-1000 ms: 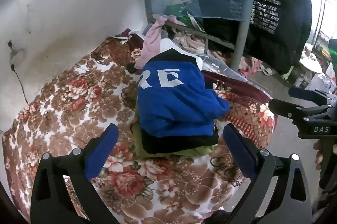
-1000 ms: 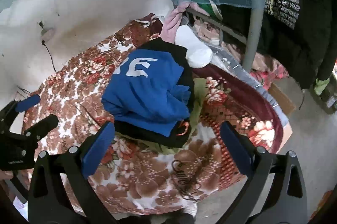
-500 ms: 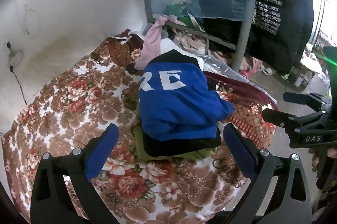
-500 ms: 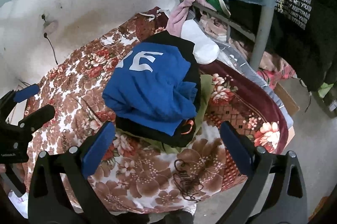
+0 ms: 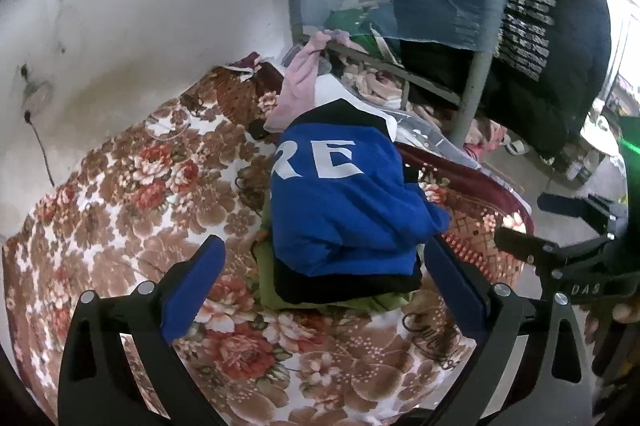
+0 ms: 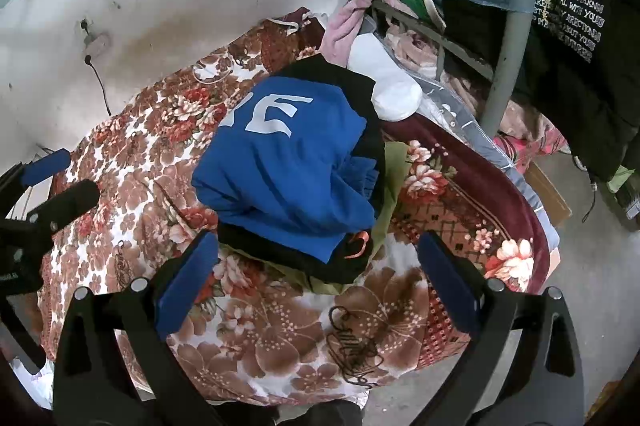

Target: Fold large clothes

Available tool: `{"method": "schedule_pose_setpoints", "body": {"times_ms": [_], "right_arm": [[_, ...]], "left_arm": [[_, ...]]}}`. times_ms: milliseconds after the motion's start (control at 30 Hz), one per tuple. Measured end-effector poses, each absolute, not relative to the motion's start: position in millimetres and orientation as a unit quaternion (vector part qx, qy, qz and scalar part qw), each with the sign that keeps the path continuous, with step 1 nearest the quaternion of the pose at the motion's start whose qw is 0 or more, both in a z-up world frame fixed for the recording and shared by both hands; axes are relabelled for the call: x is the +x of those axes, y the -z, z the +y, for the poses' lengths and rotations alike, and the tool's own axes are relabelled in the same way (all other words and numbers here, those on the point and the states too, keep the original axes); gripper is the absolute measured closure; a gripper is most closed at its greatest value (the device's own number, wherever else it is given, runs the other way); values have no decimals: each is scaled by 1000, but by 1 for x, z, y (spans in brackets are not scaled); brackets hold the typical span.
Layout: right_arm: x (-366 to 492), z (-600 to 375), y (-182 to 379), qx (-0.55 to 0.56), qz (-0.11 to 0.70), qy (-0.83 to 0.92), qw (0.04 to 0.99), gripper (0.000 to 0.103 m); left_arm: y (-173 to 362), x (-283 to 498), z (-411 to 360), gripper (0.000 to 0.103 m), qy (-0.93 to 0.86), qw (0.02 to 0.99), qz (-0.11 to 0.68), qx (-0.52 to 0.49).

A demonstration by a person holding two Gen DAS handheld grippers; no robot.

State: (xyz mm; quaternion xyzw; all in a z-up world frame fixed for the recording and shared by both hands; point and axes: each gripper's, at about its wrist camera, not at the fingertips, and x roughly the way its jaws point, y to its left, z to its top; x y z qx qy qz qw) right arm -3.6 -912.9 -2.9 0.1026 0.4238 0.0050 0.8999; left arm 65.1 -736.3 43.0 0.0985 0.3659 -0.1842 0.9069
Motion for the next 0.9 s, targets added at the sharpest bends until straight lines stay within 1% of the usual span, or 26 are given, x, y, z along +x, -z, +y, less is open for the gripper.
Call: {"method": "schedule_pose_setpoints", "body": {"times_ms": [133, 233, 567, 633, 700, 900], "right_arm": [[-2, -913, 3, 101, 425, -7, 899, 5], [-4, -912, 3, 103, 426, -7, 899, 5], [-2, -911, 6, 105, 433, -13, 895, 5], [-1, -912, 8, 104, 435, -14, 894, 5], [-1, -913, 9, 106, 436, -14, 894, 5], [-2, -917, 12, 109, 439, -12, 892, 5]], "left_arm": [[-44, 67, -735, 5, 177, 909, 367, 89], [-44, 65, -735, 5, 150, 915, 362, 102], [-39, 67, -735, 5, 162, 905, 382, 93], [-36, 69, -735, 5, 195, 896, 391, 82], [-33, 68, -739, 5, 216, 886, 400, 90], [-31, 65, -743, 6, 196, 890, 396, 115]]}}
